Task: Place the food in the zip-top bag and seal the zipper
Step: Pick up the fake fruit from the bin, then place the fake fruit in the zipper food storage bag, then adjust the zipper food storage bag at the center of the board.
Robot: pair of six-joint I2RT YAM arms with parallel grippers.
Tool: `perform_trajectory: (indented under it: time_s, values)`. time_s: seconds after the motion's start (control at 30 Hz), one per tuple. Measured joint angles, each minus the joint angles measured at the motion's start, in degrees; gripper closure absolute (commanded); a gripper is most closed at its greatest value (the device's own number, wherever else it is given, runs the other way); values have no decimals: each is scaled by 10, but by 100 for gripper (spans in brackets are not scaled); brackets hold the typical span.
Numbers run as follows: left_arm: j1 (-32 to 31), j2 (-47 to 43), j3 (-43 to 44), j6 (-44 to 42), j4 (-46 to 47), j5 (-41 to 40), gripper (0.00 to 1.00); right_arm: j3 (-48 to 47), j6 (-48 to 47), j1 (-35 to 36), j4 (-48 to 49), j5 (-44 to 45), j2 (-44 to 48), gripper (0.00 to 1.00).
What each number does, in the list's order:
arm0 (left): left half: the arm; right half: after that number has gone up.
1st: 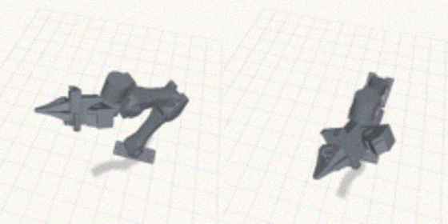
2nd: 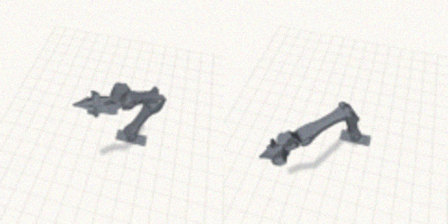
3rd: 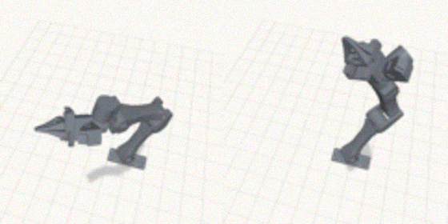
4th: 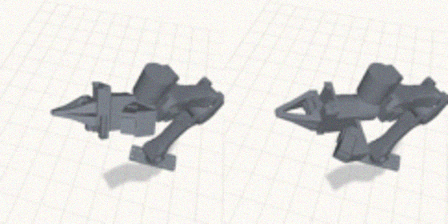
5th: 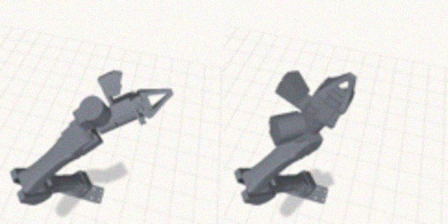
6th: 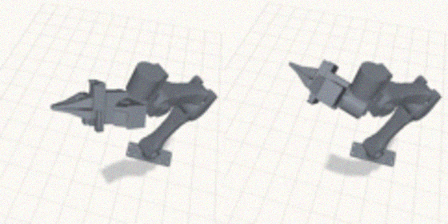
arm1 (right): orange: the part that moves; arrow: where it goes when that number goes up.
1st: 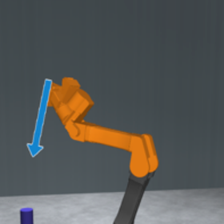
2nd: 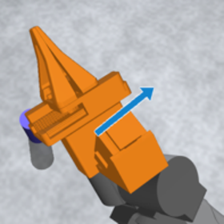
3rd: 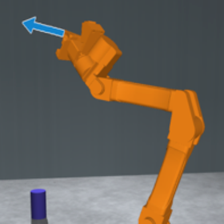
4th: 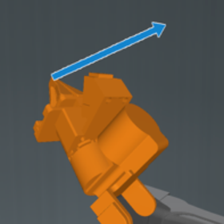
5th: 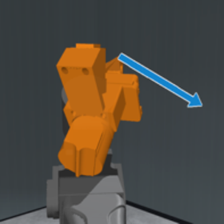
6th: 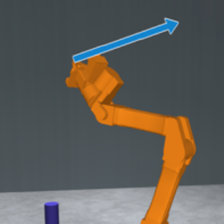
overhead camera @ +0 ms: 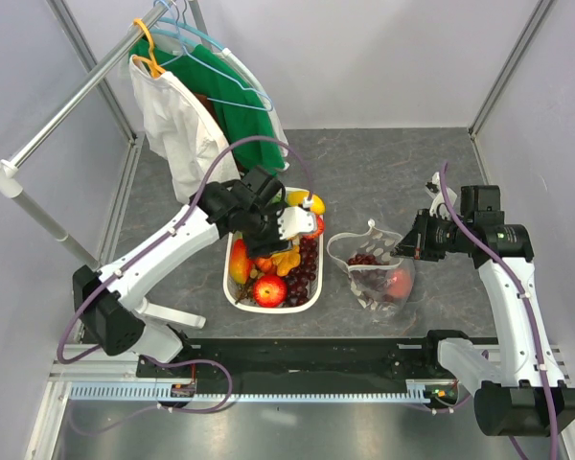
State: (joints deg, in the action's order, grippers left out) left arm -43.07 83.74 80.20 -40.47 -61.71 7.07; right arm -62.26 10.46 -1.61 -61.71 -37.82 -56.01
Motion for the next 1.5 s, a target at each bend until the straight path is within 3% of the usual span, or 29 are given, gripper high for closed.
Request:
perform_trajectory:
  time_s: [0.23,0.57,0.6,0.67,0.7,0.77,0.8,0.93,1.03,1.2,1.5]
  values:
    - [-47,34,165,48,-7,76,54,0,0,0,0,0,-2,100]
    - [-145,231,337,98,40,125,54,0,-8,0,0,2,-4,100]
    - [-151,249,344,98,44,126,49,0,-9,0,0,3,-3,100]
    - [-162,274,346,98,49,126,42,0,-13,0,-1,4,-2,100]
    - [-168,285,346,99,48,126,29,0,-14,0,-1,4,-2,100]
    - [-174,302,346,103,50,127,16,0,-16,0,-2,4,0,100]
    - [-175,308,346,105,51,128,0,0,-17,0,-3,5,0,100]
    - [-158,292,309,133,88,158,0,0,-23,0,-9,9,3,100]
    - [-123,237,225,162,141,173,1,0,-26,0,-10,13,5,100]
    - [-71,168,161,208,194,156,8,0,-29,0,-11,19,6,100]
    - [-39,221,160,257,215,140,11,0,-34,0,-13,20,12,100]
